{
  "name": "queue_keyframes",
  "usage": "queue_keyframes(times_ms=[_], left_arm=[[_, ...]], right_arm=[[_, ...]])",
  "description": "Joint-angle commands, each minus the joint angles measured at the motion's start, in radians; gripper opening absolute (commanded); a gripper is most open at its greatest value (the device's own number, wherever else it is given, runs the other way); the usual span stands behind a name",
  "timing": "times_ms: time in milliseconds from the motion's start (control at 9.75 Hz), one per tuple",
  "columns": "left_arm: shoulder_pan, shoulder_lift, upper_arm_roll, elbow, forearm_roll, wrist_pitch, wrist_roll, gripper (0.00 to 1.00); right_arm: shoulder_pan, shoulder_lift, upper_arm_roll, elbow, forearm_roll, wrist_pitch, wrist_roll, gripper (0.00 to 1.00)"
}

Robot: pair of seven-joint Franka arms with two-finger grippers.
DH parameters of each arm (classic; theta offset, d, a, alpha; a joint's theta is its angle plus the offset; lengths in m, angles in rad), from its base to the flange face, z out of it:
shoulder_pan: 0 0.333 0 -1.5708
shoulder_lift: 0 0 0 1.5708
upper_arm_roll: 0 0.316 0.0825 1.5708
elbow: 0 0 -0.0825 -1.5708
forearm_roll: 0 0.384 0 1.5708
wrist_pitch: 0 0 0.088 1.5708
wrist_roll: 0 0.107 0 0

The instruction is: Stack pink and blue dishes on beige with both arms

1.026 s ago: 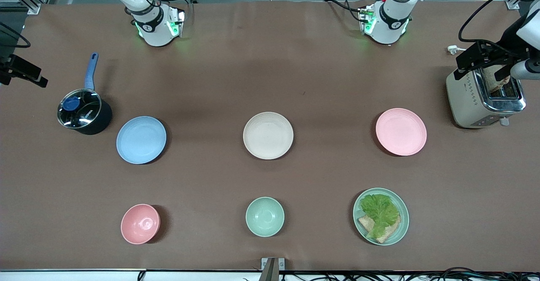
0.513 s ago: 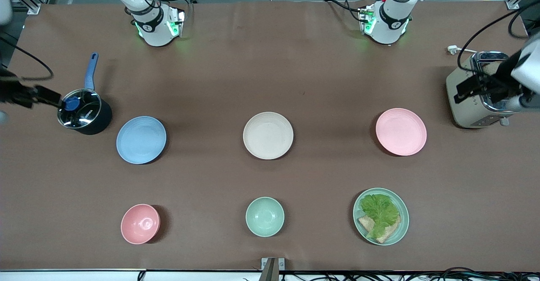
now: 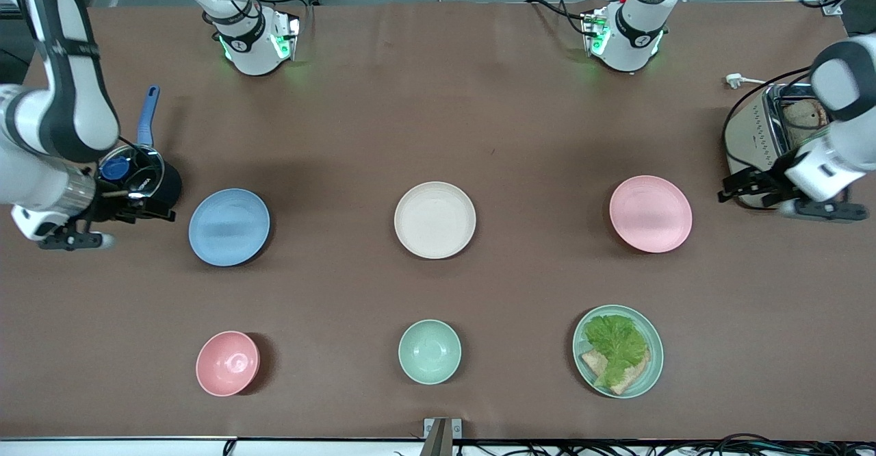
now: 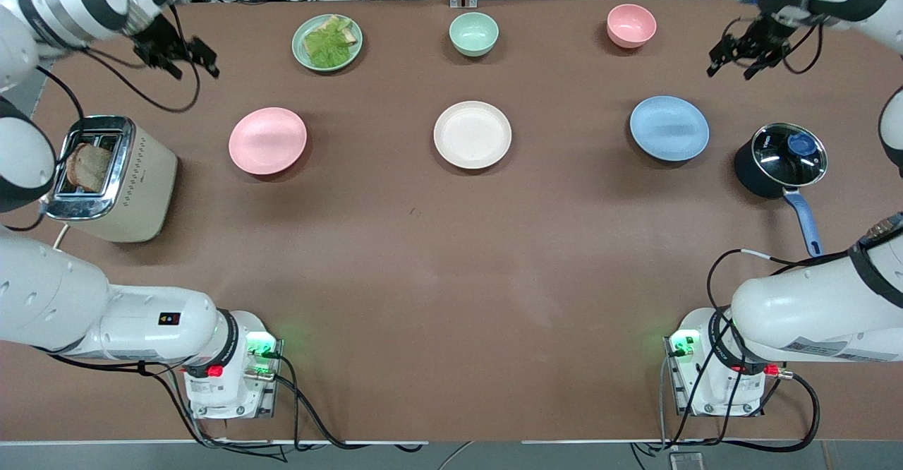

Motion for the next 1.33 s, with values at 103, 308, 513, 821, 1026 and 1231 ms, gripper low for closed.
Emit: queue_keyframes(times_ms=[103,308,513,821,1026,1231], left_arm=[[-0.013,0.212,0.007,-0.023,-0.087,0.154,0.083,1.0],[-0.01,0.291,0.007,-0.023,-0.13,0.233,0.129,0.95],[-0.007,0.334,0.007,-0.026,-0.187,0.25,0.167,0.73],[-0.007,0.346,0.005,-0.044,-0.194,0.248,0.176,0.3],[-0.005,0.345,0.005,-0.049,-0.194,0.244,0.183,0.01],[0.005,0.301,0.004,-0.048,-0.194,0.205,0.216,0.0]], right_arm=[[-0.06,0.087,0.008,-0.08,0.112,0.163,-0.183,1.0],[-0.082,0.131,0.008,-0.083,0.154,0.185,-0.233,0.97],[-0.079,0.139,0.011,-0.143,0.158,0.251,-0.242,0.78],[-0.063,0.141,0.014,-0.189,0.269,0.257,-0.244,0.6],[-0.065,0.158,0.014,-0.189,0.269,0.266,-0.248,0.37],[-0.062,0.158,0.014,-0.177,0.269,0.26,-0.239,0.01]])
